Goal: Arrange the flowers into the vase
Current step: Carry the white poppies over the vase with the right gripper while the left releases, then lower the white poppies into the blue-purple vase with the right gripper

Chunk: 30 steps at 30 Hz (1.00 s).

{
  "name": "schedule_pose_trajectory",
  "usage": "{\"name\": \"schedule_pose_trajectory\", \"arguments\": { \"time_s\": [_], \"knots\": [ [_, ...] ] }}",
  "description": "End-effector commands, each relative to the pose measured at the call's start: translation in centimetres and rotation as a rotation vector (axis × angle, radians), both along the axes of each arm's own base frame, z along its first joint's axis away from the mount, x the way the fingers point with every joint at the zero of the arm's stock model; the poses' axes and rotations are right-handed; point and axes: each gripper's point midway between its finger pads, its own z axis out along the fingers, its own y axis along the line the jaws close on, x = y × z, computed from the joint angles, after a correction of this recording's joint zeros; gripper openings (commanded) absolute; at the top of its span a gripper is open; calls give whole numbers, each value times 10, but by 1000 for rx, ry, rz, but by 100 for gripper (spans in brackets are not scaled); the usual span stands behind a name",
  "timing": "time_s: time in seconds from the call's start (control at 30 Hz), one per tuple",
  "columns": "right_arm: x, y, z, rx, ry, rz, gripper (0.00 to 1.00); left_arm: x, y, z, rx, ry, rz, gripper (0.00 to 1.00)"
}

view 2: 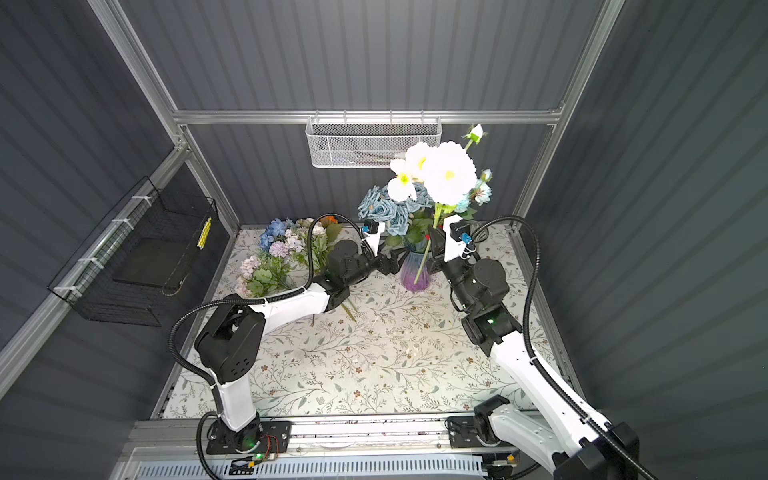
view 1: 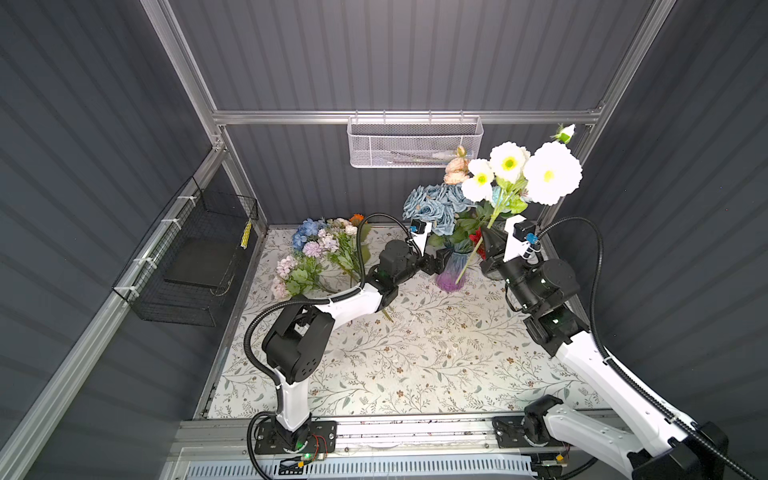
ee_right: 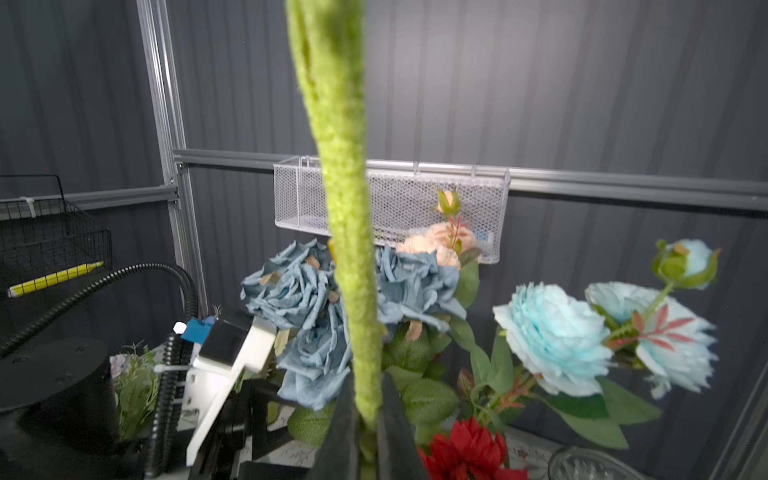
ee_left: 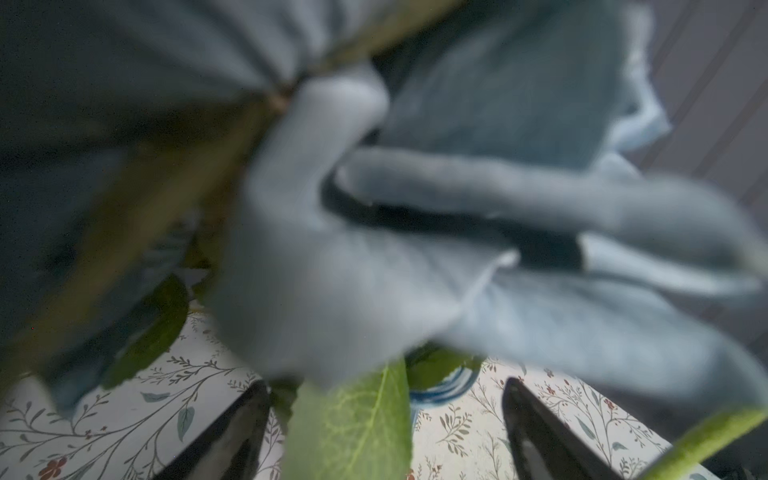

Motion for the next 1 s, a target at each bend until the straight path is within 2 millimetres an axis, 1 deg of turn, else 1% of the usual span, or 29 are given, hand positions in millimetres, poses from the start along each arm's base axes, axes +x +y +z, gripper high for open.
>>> {"name": "schedule_pose_trajectory", "arguments": {
  "time_s": [0.0,0.03,0.07,0.1,0.13,0.27,0.33,0.37,0.57,0.67,0.8,0.97],
  "knots": [
    [-13,-1,53,20,-187,15,0,17,3,25,-30,-68,28,79],
    [-13,0,59,24,-209,15,0,20,2,28,-36,-73,24,77],
    [-11,1,62,20,-223,15,0,21,1,25,-33,-70,23,75],
    [-10,2,65,20,-235,15,0,23,0,38,-51,-90,20,73],
    [-9,3,68,19,-250,12,0,25,-1,41,-56,-97,20,71],
    [-5,6,78,13,-285,13,0,29,-3,46,-62,-111,18,63],
    [-6,5,84,10,-307,6,0,30,-4,48,-64,-116,18,62],
    [3,9,76,-3,-289,4,0,31,-4,48,-65,-117,17,62],
    [19,10,60,-49,-268,-41,0,37,-9,49,-68,-118,5,62],
    [28,11,44,-72,-240,-62,0,39,-11,48,-68,-113,-1,62],
    [38,14,18,-88,-176,-60,0,40,-11,47,-72,-109,-3,62],
    [51,15,-23,-101,-57,-65,0,40,-11,48,-75,-110,-5,62]
  ]
}}
